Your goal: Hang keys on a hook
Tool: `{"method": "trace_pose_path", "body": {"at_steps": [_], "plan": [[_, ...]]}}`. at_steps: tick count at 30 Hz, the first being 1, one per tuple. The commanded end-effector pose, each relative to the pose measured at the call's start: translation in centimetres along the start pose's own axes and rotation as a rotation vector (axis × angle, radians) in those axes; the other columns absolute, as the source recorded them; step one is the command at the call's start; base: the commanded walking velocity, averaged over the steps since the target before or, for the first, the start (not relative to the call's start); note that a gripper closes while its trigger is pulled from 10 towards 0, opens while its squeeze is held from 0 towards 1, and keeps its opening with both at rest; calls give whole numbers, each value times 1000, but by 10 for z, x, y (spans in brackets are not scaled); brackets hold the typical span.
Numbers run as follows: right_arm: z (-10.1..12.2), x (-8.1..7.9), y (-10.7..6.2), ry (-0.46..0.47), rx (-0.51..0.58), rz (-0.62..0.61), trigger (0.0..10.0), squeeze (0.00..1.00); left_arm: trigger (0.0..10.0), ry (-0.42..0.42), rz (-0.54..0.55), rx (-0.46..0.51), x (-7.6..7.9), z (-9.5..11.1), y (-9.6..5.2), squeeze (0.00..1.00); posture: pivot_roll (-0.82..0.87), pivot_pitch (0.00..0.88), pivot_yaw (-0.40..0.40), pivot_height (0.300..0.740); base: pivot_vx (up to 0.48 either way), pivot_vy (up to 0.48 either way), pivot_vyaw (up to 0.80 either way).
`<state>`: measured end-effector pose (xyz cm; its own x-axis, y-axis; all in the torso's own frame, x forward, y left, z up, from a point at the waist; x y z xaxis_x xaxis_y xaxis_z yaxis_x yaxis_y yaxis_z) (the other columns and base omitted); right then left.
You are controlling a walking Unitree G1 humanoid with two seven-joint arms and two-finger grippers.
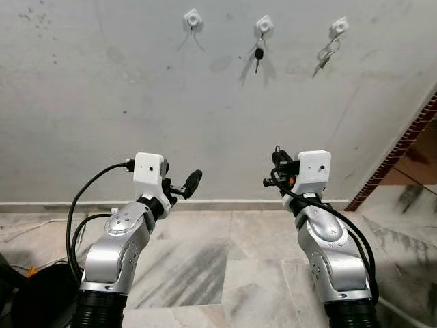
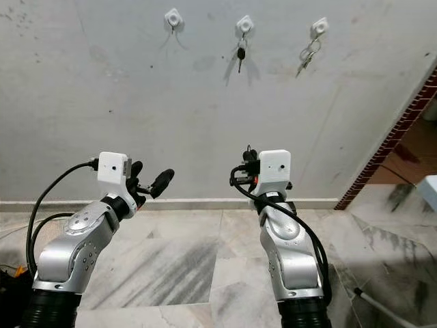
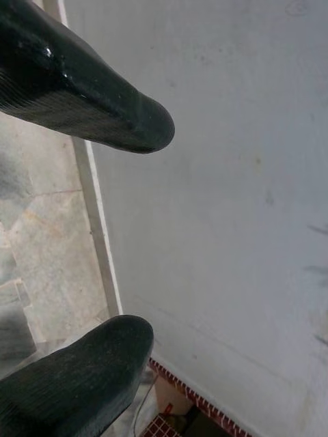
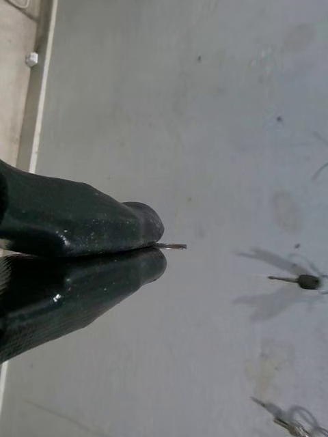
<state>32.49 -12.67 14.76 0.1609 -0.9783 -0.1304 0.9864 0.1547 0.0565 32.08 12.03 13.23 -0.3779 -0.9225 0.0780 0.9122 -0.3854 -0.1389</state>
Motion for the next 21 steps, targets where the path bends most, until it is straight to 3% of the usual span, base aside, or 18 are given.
{"method": "trace_pose_path", "body": {"at_steps": [1, 21], "plan": [[4, -3, 1, 16, 16, 20, 10000, 0, 10000, 4, 9, 6, -3, 2, -2, 0, 146, 0, -40, 740, 398, 0, 0], [2, -5, 1, 19, 9, 32, 10000, 0, 10000, 1, 6, -6, -2, -2, -4, 0, 145, 0, -42, 740, 398, 0, 0]]}}
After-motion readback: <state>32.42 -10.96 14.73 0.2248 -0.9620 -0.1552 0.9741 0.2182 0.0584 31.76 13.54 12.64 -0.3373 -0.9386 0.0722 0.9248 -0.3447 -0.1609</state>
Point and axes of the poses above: a point about 5 cm out from each wrist's last joint towards the gripper, its own y axis pointing out of the wrist towards the gripper, its own z axis along the axis of the wrist's last joint, x = y × z, the point moved 2 cm from there along y, pointing out of the wrist towards the gripper, and after that the axes turned 5 degrees about y, right-handed, at the moved point
